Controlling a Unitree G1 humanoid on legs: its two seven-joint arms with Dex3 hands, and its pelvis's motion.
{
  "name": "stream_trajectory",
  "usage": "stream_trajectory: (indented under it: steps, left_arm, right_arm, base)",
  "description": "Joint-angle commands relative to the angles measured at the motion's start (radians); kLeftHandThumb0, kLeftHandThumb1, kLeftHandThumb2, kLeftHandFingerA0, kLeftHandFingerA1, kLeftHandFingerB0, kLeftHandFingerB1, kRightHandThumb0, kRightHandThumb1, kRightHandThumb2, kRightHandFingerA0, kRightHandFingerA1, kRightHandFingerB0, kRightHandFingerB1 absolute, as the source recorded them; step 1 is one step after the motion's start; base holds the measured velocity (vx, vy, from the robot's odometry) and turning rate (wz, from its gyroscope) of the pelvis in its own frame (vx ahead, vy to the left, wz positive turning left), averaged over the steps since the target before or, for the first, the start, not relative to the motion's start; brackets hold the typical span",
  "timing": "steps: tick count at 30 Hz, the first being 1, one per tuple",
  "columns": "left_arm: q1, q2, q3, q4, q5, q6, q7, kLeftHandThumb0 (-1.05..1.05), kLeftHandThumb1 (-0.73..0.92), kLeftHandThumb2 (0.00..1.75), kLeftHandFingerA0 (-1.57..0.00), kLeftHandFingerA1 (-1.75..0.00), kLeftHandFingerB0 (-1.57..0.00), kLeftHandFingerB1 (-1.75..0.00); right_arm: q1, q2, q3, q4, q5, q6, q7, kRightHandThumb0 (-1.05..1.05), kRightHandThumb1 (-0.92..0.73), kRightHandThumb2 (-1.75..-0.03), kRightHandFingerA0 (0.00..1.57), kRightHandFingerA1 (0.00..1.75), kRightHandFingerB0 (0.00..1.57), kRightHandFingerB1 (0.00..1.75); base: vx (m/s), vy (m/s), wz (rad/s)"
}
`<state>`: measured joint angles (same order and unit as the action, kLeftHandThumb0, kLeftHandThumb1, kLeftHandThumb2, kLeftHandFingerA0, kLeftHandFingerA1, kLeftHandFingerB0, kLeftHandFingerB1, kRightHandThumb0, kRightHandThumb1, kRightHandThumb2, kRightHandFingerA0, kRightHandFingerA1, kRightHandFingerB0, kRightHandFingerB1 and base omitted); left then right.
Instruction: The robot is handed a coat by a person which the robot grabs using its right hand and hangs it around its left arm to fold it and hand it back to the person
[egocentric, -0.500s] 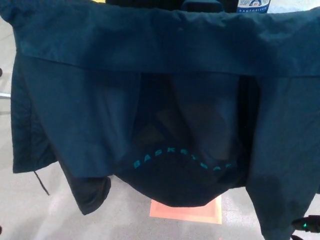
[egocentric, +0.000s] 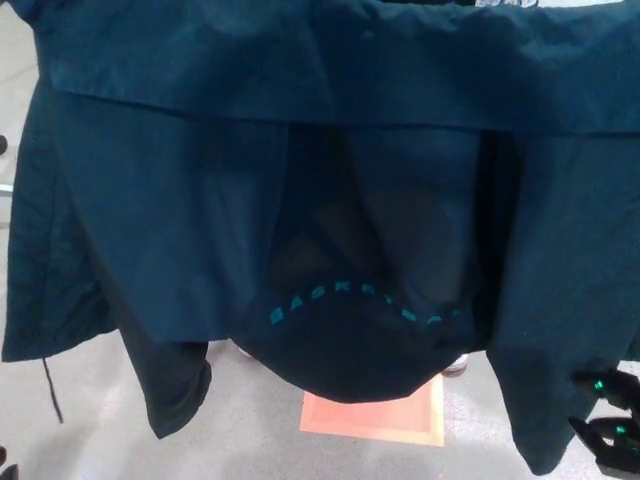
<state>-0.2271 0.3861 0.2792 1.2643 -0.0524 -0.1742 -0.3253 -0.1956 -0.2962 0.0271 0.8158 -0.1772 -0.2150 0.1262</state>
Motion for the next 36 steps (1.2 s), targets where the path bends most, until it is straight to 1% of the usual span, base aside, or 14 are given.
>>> stream_trajectory:
  steps: [1, 11, 17, 23, 24, 25, 27, 28, 29, 30, 31, 32, 35, 36]
  left_arm:
    - [-0.014, -0.013, 0.025, -0.047, -0.05, -0.12, -0.07, -0.69, 0.71, 1.04, -0.04, -0.42, -0.04, -0.37]
    - [-0.014, -0.028, 0.016, -0.075, -0.05, -0.117, -0.08, -0.68, 0.68, 1.0, -0.03, -0.43, -0.03, -0.38]
    - [0.0, -0.02, 0.022, -0.079, -0.055, -0.087, -0.087, -0.71, 0.69, 1.0, -0.09, -0.45, 0.0, -0.36]
    - [-0.013, -0.034, 0.046, -0.072, -0.081, -0.06, -0.085, -0.35, 0.58, 1.11, 0.0, -0.48, 0.0, -0.47]
    - [-0.012, -0.033, 0.04, -0.07, -0.076, -0.059, -0.09, -0.66, 0.9, 0.66, -0.15, -0.3, -0.11, -0.28]
    - [-0.016, -0.028, 0.04, -0.068, -0.075, -0.053, -0.095, -0.34, 0.59, 1.12, 0.0, -0.48, 0.0, -0.48]
    - [-0.015, -0.028, 0.051, -0.064, -0.085, -0.044, -0.097, -0.34, 0.6, 1.12, 0.0, -0.48, 0.0, -0.48]
    - [-0.014, -0.027, 0.051, -0.065, -0.085, -0.044, -0.098, -0.68, 0.68, 1.0, -0.11, -0.45, 0.0, -0.39]
    - [-0.016, -0.026, 0.047, -0.065, -0.08, -0.043, -0.096, -0.64, 0.91, 0.67, -0.16, -0.3, -0.11, -0.26]
    - [-0.018, -0.025, 0.042, -0.064, -0.074, -0.043, -0.092, -0.64, 0.91, 0.67, -0.16, -0.3, -0.11, -0.26]
    - [-0.022, -0.029, 0.05, -0.061, -0.083, -0.033, -0.088, -0.34, 0.6, 1.12, 0.0, -0.48, 0.0, -0.47]
    - [-0.016, -0.029, 0.047, -0.062, -0.079, -0.04, -0.089, -0.7, 0.67, 0.98, -0.1, -0.44, -0.01, -0.39]
    - [-0.016, -0.032, 0.052, -0.059, -0.084, -0.037, -0.097, -0.67, 0.67, 0.98, -0.1, -0.45, 0.0, -0.38]
    - [-0.011, -0.034, 0.054, -0.06, -0.086, -0.041, -0.102, -0.61, 0.9, 0.68, -0.15, -0.31, -0.1, -0.26]
  right_arm:
    - [0.452, -0.223, -0.134, -0.856, 0.424, -0.022, 0.418, -0.73, -0.65, -0.93, 0.33, 0.49, 0.2, 0.43]
    - [0.643, -0.326, -0.664, -1.362, 1.107, 0.046, 0.648, -0.66, -0.77, -0.63, 0.49, 0.48, 0.34, 0.36]
    - [0.448, -0.409, -0.938, -1.315, 1.608, 0.35, 0.733, -0.81, -0.75, -0.63, 0.59, 0.52, 0.46, 0.41]
    - [0.22, -0.549, -1.027, -1.195, 1.695, 0.468, 0.696, -0.95, -0.76, -0.63, 0.66, 0.53, 0.48, 0.41]
    - [0.111, -0.613, -1.027, -1.131, 1.734, 0.53, 0.707, -0.99, -0.78, -0.64, 0.61, 0.56, 0.45, 0.39]
    - [0.046, -0.642, -1.011, -1.106, 1.748, 0.549, 0.7, -0.99, -0.8, -0.65, 0.63, 0.54, 0.43, 0.38]
    - [-0.043, -0.678, -0.977, -1.087, 1.735, 0.547, 0.657, -0.99, -0.8, -0.65, 0.69, 0.52, 0.46, 0.37]
    - [-0.107, -0.714, -0.96, -1.052, 1.72, 0.563, 0.658, -0.97, -0.58, -1.06, 0.65, 0.62, 0.43, 0.48]
    - [-0.159, -0.742, -0.946, -1.02, 1.715, 0.583, 0.66, -0.98, -0.8, -0.65, 0.68, 0.52, 0.49, 0.35]
    - [-0.193, -0.76, -0.937, -0.999, 1.717, 0.6, 0.66, -0.98, -0.8, -0.65, 0.68, 0.52, 0.49, 0.35]
    - [-0.27, -0.791, -0.909, -0.965, 1.719, 0.621, 0.637, -0.92, -0.81, -0.65, 0.71, 0.53, 0.51, 0.35]
    - [-0.351, -0.813, -0.874, -0.933, 1.746, 0.649, 0.583, -0.88, -0.79, -0.65, 0.7, 0.52, 0.53, 0.37]
    - [-0.522, -0.819, -0.794, -0.88, 1.742, 0.675, 0.505, -0.84, -0.78, -0.63, 0.69, 0.52, 0.54, 0.38]
    - [-0.579, -0.815, -0.763, -0.861, 1.723, 0.686, 0.492, -0.82, -0.76, -0.63, 0.67, 0.51, 0.55, 0.39]
  base:
    - [0.0, 0.0, 0.0]
    - [0.0, 0.0, 0.0]
    - [0.0, 0.0, 0.0]
    - [0.0, 0.0, 0.0]
    - [0.0, 0.0, 0.0]
    - [0.0, 0.0, 0.0]
    - [0.0, 0.0, 0.0]
    - [0.0, 0.0, 0.0]
    - [0.0, 0.0, 0.0]
    - [0.0, 0.0, 0.0]
    - [0.0, 0.0, 0.0]
    - [0.0, 0.0, 0.0]
    - [0.0, 0.0, 0.0]
    - [0.0, 0.0, 0.0]
